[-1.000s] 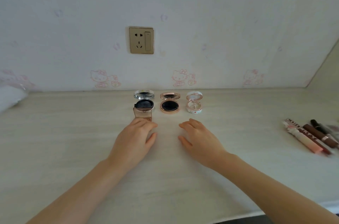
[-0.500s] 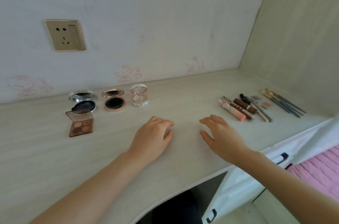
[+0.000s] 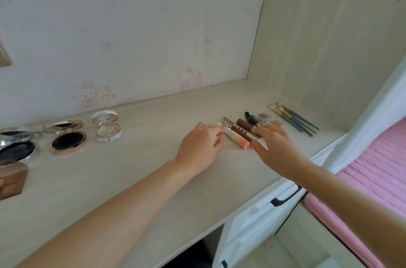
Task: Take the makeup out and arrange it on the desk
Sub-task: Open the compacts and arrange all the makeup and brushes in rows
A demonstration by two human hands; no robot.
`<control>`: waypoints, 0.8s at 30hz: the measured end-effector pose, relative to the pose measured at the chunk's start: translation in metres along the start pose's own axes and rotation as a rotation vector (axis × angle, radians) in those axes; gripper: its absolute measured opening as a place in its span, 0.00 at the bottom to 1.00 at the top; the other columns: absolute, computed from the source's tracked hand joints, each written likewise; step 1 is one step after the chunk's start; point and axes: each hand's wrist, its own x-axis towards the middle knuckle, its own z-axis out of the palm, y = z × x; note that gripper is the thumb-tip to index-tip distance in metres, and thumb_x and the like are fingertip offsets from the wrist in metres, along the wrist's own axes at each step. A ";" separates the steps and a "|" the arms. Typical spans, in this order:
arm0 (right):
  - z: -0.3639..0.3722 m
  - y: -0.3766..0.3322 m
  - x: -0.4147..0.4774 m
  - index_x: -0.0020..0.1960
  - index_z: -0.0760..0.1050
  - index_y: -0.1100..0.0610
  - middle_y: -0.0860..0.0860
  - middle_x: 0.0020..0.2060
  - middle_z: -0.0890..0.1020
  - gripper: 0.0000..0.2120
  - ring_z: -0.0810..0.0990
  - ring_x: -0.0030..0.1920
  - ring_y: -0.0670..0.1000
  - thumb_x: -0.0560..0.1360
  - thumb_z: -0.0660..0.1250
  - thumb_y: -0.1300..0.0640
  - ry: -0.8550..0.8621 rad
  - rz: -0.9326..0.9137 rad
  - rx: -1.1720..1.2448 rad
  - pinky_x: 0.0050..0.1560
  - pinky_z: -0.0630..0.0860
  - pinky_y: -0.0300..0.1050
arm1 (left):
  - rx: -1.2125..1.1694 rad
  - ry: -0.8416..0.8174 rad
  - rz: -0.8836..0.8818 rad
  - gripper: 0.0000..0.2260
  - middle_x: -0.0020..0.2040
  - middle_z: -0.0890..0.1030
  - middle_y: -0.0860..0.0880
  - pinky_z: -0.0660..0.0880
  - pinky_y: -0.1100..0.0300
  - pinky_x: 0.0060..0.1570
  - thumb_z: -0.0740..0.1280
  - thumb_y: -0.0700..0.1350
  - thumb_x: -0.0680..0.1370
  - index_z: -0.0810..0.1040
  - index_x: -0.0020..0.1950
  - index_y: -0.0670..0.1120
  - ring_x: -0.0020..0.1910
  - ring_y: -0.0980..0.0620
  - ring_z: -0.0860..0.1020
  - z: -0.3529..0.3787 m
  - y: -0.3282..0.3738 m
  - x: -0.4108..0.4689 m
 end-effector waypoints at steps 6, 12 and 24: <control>-0.005 0.045 0.036 0.66 0.72 0.55 0.53 0.61 0.77 0.17 0.73 0.62 0.55 0.80 0.58 0.52 -0.039 0.137 -0.046 0.60 0.70 0.48 | -0.085 -0.006 -0.017 0.09 0.50 0.82 0.51 0.74 0.52 0.52 0.62 0.45 0.79 0.80 0.55 0.48 0.54 0.51 0.73 0.036 0.016 0.069; 0.005 0.081 0.071 0.66 0.72 0.59 0.56 0.64 0.76 0.19 0.73 0.63 0.57 0.79 0.57 0.51 -0.067 0.254 -0.041 0.61 0.72 0.51 | -0.079 -0.145 -0.047 0.13 0.57 0.80 0.48 0.72 0.50 0.59 0.62 0.46 0.80 0.77 0.63 0.47 0.62 0.49 0.70 0.070 0.021 0.129; 0.038 0.109 0.108 0.48 0.76 0.56 0.57 0.54 0.78 0.22 0.70 0.63 0.61 0.79 0.52 0.40 -0.119 0.296 -0.086 0.62 0.63 0.56 | 0.076 -0.448 -0.128 0.18 0.53 0.80 0.42 0.73 0.48 0.57 0.60 0.56 0.80 0.80 0.54 0.43 0.59 0.42 0.72 0.117 0.024 0.181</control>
